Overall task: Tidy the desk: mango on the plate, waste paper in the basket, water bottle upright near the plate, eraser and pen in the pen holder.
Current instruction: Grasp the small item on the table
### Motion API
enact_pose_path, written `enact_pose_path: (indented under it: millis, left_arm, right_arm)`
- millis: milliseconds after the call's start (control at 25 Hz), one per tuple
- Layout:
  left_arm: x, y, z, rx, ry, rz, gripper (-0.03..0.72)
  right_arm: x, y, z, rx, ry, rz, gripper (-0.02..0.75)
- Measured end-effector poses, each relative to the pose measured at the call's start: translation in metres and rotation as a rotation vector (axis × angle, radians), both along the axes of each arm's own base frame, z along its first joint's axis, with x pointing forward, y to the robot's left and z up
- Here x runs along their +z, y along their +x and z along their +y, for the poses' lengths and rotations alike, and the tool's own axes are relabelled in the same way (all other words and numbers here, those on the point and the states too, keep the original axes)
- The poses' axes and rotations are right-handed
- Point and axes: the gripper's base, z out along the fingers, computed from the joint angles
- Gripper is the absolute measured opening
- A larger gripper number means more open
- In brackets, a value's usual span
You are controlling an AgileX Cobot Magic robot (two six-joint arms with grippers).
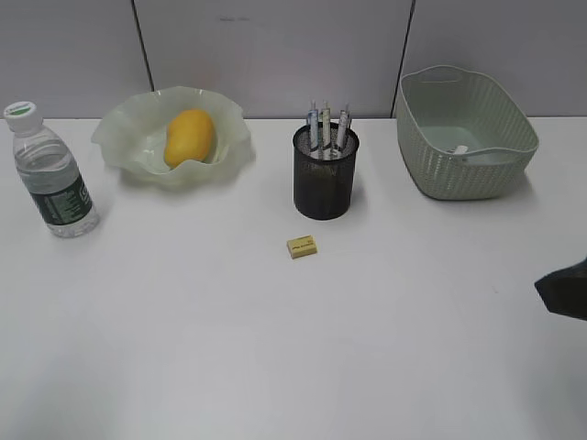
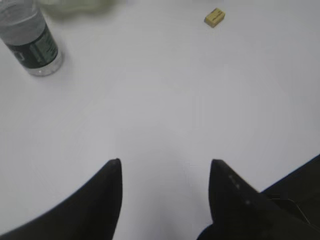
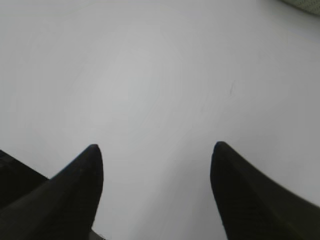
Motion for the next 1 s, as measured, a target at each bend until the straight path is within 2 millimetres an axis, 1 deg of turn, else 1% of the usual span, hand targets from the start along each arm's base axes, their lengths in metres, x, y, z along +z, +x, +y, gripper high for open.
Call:
enact_pose_path:
  millis: [200,280,480,560,720,840,1000]
  left_arm:
    - [-0.003,0.035,-0.03,-0.008,0.033,0.082,0.424]
    - [-0.007,0.057,-0.046,-0.009,0.066,0.138,0.424]
    - [0.001,0.104,-0.082,-0.009,0.097,0.188,0.424]
    - [0.0,0.124,-0.098,-0.008,0.11,0.208,0.424]
    - [0.0,0.159,-0.127,-0.004,0.096,0.24,0.424]
    - [-0.01,0.18,-0.145,0.001,0.09,0.284,0.424]
    - [-0.024,0.199,-0.163,-0.017,0.108,0.299,0.424]
  right_arm:
    - [0.003,-0.018,-0.01,0.0,0.021,-0.037,0.531]
    - [0.007,-0.027,-0.015,-0.001,0.037,-0.065,0.531]
    - [-0.002,-0.039,-0.022,-0.009,0.039,-0.052,0.531]
    - [-0.004,-0.044,-0.025,-0.01,0.036,-0.047,0.531]
    - [-0.007,-0.048,-0.027,-0.013,0.037,-0.042,0.531]
    - [-0.007,-0.048,-0.027,-0.015,0.038,-0.042,0.531]
    - [-0.007,-0.048,-0.027,-0.018,0.04,-0.041,0.531]
